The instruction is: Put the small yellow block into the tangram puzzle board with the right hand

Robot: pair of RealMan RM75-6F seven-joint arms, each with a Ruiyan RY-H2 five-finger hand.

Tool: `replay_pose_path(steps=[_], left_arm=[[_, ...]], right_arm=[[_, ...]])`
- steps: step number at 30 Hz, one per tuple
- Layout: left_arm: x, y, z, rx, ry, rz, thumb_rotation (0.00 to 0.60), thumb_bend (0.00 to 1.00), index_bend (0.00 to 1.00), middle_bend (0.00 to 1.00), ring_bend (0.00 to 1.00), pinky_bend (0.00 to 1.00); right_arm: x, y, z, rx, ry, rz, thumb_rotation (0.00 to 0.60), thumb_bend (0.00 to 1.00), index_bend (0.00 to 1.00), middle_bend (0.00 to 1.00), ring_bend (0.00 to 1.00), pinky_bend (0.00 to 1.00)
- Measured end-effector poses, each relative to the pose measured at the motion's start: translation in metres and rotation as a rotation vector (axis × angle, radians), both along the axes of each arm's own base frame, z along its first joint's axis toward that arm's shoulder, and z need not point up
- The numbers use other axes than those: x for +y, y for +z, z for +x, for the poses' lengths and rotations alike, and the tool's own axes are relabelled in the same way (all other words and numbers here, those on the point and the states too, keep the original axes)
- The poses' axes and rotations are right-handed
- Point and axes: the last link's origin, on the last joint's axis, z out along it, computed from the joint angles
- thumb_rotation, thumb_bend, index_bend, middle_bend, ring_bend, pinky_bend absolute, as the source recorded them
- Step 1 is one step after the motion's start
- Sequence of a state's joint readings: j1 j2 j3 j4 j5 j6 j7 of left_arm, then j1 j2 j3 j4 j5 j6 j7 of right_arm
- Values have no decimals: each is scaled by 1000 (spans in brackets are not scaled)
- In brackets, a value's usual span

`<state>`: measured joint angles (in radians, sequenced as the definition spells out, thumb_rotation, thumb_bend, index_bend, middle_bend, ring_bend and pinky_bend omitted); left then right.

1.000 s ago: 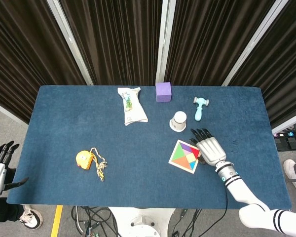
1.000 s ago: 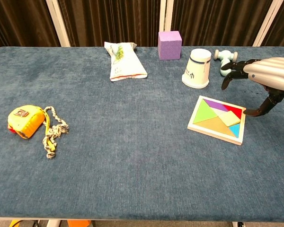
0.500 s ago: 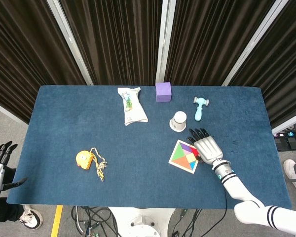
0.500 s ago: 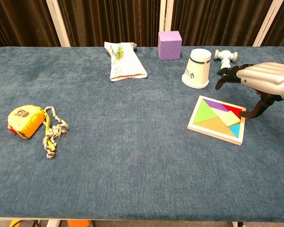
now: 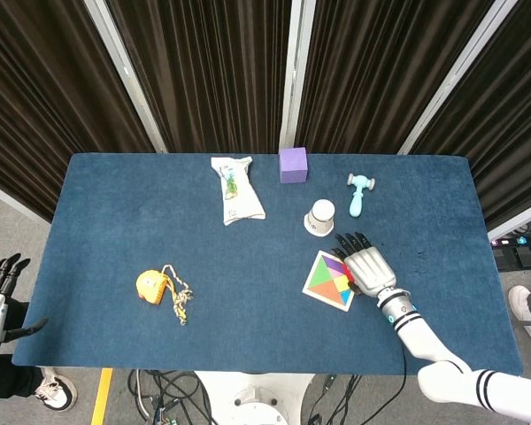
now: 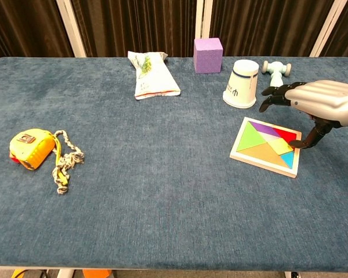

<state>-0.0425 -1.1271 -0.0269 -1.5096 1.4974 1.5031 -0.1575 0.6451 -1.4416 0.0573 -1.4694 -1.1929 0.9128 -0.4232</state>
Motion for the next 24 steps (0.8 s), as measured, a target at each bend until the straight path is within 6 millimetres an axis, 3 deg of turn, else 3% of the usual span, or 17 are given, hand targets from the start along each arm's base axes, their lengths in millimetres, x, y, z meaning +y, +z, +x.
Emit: replay_pose_path(steps=[8, 14, 18, 24], left_arm=[[0, 1, 0, 0, -2, 3, 600, 0, 88, 18, 0, 44], [-1, 3, 2, 3, -8, 11, 600, 0, 88, 18, 0, 44], [-1, 4, 5, 4, -14, 17, 600, 0, 88, 18, 0, 44], [-1, 6, 9, 5, -25, 33, 600, 0, 88, 18, 0, 44]], right_arm=[[-1, 5, 5, -23, 17, -26, 600, 202, 176, 0, 0, 0], [4, 26, 6, -50, 36, -77, 600, 204, 115, 0, 0, 0], [21, 54, -4, -79, 25, -152, 600, 199, 1, 0, 0, 0], [72, 104, -45, -138, -57, -332, 600, 275, 0, 0, 0, 0]])
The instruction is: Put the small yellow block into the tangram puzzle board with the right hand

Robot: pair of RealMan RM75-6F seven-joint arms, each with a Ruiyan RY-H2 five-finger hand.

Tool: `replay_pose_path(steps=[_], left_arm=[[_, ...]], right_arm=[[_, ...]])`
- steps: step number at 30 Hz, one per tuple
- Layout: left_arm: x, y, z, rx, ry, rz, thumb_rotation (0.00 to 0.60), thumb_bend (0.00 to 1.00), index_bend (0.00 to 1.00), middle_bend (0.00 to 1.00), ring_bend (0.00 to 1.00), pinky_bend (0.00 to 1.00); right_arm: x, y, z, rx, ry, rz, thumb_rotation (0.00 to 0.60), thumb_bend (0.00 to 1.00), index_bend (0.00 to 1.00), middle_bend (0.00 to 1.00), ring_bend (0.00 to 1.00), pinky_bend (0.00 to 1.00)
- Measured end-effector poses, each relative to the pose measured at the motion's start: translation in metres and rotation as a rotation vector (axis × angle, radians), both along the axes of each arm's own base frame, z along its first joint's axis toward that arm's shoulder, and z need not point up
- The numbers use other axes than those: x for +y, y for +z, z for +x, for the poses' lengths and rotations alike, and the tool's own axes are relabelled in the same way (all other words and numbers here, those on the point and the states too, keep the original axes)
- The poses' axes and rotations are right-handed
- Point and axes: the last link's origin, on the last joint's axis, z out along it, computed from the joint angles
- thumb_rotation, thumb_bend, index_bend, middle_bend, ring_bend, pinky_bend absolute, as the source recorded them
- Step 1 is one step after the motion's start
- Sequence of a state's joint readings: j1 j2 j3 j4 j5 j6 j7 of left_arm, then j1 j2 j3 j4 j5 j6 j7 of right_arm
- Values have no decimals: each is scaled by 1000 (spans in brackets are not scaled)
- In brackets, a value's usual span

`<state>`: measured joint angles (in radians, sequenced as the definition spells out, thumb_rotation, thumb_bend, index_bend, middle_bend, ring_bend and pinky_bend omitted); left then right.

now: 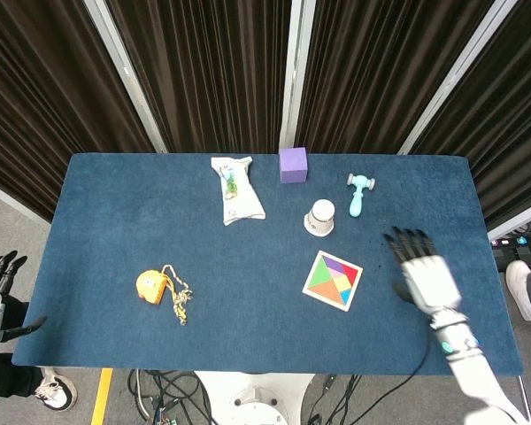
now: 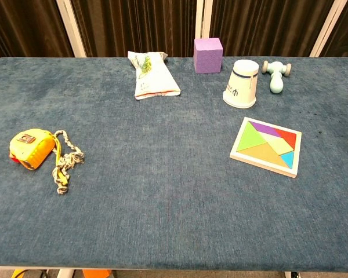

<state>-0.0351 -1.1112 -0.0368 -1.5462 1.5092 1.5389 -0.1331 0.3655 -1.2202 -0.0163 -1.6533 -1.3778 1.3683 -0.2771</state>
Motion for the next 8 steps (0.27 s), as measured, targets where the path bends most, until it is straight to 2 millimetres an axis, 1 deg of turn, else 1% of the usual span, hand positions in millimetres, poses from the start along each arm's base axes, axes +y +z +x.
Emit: replay_pose_path(steps=[2, 3, 6, 8], left_arm=[[1, 1, 1, 2, -2, 1, 600, 0, 88, 18, 0, 44], [1, 1, 2, 3, -4, 2, 600, 0, 88, 18, 0, 44], [3, 2, 4, 5, -12, 7, 600, 0, 88, 18, 0, 44], [4, 3, 5, 9, -17, 10, 600, 0, 88, 18, 0, 44]], right_arm=[[22, 15, -16, -18, -40, -54, 600, 291, 0, 0, 0, 0], [37, 24, -26, -30, -66, -84, 600, 292, 0, 0, 0, 0], [69, 41, -43, -63, -115, -140, 600, 298, 0, 0, 0, 0], [79, 46, -49, -78, -132, -150, 600, 322, 0, 0, 0, 0]])
